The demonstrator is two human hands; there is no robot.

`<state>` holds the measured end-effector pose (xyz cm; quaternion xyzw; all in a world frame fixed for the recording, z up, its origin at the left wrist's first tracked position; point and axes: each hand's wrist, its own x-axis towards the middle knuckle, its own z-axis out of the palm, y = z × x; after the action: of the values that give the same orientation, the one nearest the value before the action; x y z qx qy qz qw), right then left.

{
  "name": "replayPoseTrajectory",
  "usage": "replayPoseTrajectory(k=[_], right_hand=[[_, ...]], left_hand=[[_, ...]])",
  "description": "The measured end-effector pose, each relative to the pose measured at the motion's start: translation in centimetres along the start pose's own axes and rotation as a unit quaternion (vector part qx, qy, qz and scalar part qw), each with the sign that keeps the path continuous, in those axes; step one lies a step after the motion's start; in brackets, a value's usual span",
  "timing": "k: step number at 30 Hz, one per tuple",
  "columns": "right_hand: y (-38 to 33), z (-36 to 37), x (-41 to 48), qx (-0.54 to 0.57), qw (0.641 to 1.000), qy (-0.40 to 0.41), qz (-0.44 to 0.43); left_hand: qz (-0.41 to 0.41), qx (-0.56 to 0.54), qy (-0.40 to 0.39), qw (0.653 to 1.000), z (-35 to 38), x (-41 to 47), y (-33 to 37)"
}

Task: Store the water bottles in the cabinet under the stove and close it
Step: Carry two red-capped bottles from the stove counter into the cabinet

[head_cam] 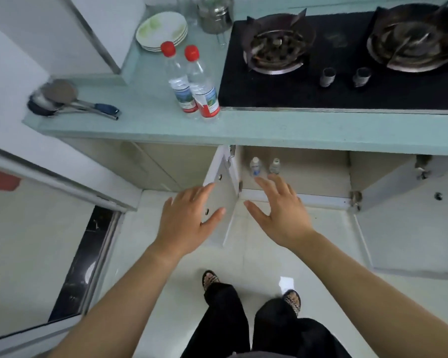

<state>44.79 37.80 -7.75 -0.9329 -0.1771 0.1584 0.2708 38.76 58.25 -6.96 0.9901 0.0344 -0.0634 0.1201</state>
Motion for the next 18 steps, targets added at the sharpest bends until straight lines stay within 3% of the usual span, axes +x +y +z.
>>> replayPoseTrajectory(k=[4, 9, 18], right_hand=[[-3.3, 1.9, 1.7, -0.017, 1.000, 0.007, -0.005], [-8.1, 5.3, 4.0, -0.051, 0.998, 0.027, 0.017], [-13.0, 7.3, 10.0, -0.005, 0.990, 0.101, 0.094]], left_hand=[[-0.006, -0.018, 0.024, 1.000, -0.9, -0.1, -4.0], [0.044, -0.012, 0.012, 0.999, -2.8, 2.2, -11.1], [0.100, 0.032, -0.002, 0.995, -5.8, 9.7, -19.3]])
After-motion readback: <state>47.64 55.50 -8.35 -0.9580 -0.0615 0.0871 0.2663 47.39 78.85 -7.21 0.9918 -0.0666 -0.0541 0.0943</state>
